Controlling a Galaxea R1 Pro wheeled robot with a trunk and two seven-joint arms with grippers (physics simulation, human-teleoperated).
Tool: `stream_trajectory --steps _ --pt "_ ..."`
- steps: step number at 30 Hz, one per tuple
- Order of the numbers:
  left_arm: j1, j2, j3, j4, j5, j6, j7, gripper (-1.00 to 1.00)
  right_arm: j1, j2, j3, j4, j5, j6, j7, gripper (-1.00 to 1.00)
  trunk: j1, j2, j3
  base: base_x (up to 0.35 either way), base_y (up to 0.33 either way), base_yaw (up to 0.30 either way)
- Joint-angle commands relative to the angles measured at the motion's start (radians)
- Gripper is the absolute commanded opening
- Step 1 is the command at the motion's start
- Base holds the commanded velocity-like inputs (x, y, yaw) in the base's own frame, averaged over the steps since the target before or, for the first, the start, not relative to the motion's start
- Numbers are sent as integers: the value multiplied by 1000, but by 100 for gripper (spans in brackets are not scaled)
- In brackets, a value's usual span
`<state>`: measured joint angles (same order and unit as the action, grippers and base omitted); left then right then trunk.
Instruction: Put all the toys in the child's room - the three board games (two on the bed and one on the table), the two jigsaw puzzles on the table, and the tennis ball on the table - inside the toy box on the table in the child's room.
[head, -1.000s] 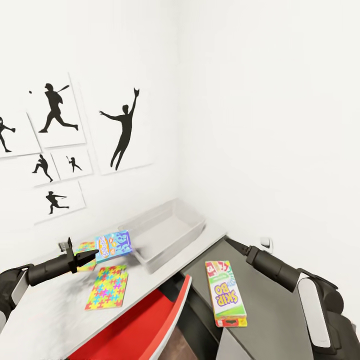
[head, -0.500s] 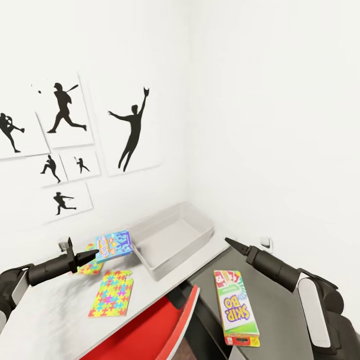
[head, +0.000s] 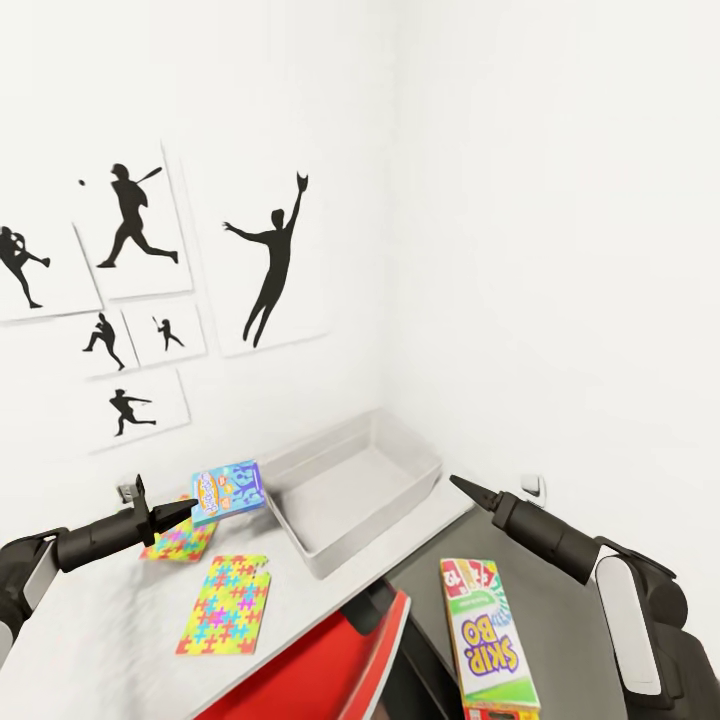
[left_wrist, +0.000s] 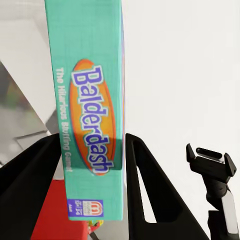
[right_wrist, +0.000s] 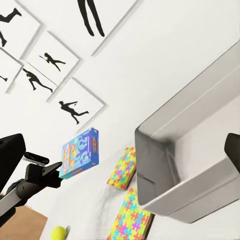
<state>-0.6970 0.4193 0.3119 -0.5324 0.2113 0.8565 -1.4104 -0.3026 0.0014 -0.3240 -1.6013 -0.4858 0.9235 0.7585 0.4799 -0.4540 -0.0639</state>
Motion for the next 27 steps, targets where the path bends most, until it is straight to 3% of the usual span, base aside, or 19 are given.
stream_trajectory --steps 1,27 --pt "-1 0 1 0 2 10 -2 -100 -1 0 -1 0 1 5 4 100 1 -2 -2 113 19 5" --pt "-1 1 1 0 2 10 -2 -100 -1 -1 -3 0 1 5 13 100 1 -2 -2 81 29 0"
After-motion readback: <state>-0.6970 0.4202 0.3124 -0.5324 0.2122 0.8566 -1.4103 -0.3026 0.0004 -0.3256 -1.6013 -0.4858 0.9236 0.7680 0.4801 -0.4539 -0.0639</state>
